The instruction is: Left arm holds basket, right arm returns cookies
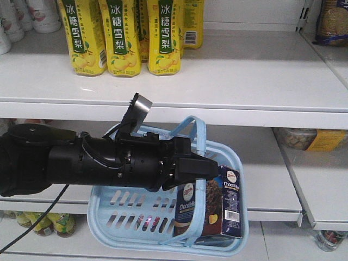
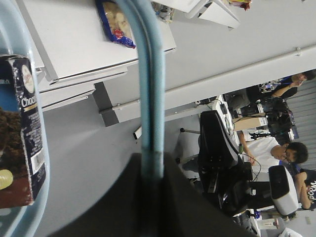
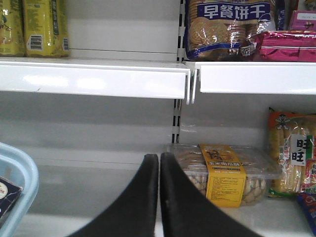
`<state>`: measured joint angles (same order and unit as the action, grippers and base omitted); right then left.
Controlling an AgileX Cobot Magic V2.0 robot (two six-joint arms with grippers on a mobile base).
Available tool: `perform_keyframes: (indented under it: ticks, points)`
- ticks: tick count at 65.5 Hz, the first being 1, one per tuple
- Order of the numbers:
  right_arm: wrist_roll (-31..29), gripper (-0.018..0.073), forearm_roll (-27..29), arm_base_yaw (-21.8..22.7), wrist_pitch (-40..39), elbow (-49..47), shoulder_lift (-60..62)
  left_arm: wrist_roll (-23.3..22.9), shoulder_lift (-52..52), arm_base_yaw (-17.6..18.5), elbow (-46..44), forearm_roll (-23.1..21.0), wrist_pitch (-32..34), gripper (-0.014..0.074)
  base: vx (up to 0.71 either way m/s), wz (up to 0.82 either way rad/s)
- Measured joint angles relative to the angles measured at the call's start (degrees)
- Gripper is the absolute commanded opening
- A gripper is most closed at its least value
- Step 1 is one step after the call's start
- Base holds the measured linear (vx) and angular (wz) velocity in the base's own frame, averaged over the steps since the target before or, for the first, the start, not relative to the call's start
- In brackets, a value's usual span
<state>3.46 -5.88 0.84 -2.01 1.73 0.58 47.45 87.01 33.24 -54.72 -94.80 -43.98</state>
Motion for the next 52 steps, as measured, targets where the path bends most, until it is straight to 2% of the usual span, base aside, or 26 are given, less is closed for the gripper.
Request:
perform_keyframes:
  ticks: [52]
  points:
    - [0.00,-0.0003,0.00,0.00,0.00,0.00,0.00,-0.07,0.00,0.37,0.00,0.22,-0.37,-0.0006,0.00,-0.01]
